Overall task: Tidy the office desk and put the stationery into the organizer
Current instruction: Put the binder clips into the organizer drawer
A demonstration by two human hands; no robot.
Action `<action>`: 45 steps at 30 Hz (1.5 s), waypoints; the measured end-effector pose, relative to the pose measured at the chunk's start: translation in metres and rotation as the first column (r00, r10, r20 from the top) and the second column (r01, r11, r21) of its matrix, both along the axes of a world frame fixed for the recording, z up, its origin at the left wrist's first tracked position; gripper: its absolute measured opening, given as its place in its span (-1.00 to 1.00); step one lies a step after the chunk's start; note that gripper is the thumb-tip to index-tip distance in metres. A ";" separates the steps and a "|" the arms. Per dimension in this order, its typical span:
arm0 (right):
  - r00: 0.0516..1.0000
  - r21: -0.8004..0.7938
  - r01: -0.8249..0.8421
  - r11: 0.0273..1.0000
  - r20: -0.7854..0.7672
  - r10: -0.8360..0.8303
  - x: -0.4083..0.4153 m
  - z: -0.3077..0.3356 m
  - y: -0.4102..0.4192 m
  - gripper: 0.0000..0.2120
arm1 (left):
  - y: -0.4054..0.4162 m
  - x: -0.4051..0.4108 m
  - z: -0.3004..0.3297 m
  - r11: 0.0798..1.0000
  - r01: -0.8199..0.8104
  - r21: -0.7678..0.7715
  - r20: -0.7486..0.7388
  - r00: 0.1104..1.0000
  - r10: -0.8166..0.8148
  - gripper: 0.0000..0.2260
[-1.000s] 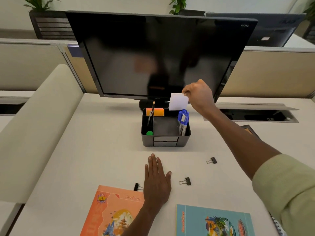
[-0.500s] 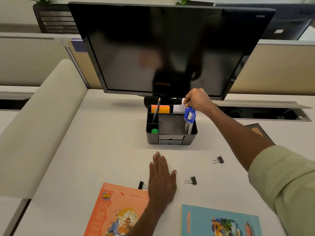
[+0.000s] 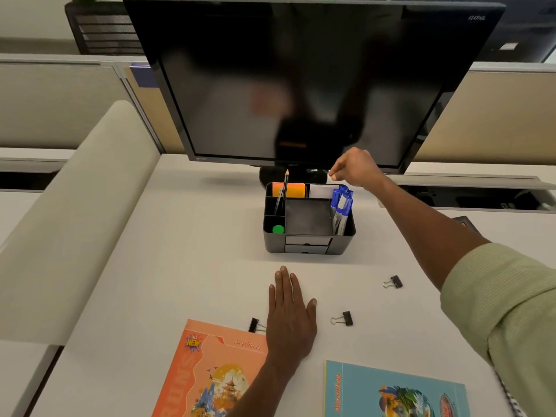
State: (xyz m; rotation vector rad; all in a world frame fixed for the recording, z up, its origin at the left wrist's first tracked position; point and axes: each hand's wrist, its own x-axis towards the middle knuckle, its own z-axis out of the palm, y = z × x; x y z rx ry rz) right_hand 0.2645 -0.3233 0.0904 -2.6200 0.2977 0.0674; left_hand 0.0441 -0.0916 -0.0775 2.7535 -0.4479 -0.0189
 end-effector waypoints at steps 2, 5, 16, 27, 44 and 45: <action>0.997 0.032 0.020 0.999 0.070 -0.022 -0.003 0.003 0.000 -0.87 | 0.000 0.000 0.000 1.000 -0.001 0.003 -0.002 1.000 0.001 -0.42; 0.976 0.075 0.061 0.995 0.202 -0.075 -0.013 0.005 0.006 -0.88 | 0.000 0.000 0.001 1.000 -0.001 0.001 -0.012 1.000 0.001 -0.42; 0.853 0.205 0.111 0.972 0.482 -0.199 -0.107 -0.014 0.053 -0.88 | 0.000 0.000 0.009 1.000 0.016 -0.004 -0.060 0.998 -0.016 -0.40; 0.916 0.497 0.285 0.819 0.111 -0.386 -0.176 -0.089 0.105 -0.88 | 0.013 0.017 0.026 0.992 0.128 0.001 -0.231 0.965 -0.124 -0.43; 0.803 0.769 0.554 0.319 -0.392 -0.448 -0.161 -0.095 0.125 -0.78 | 0.130 0.025 0.023 0.959 -0.134 -0.250 0.001 0.990 0.139 -0.62; 0.787 0.769 0.574 0.282 -0.421 -0.451 -0.161 -0.095 0.125 -0.78 | 0.134 0.024 0.020 0.962 -0.139 -0.235 0.017 0.989 0.147 -0.63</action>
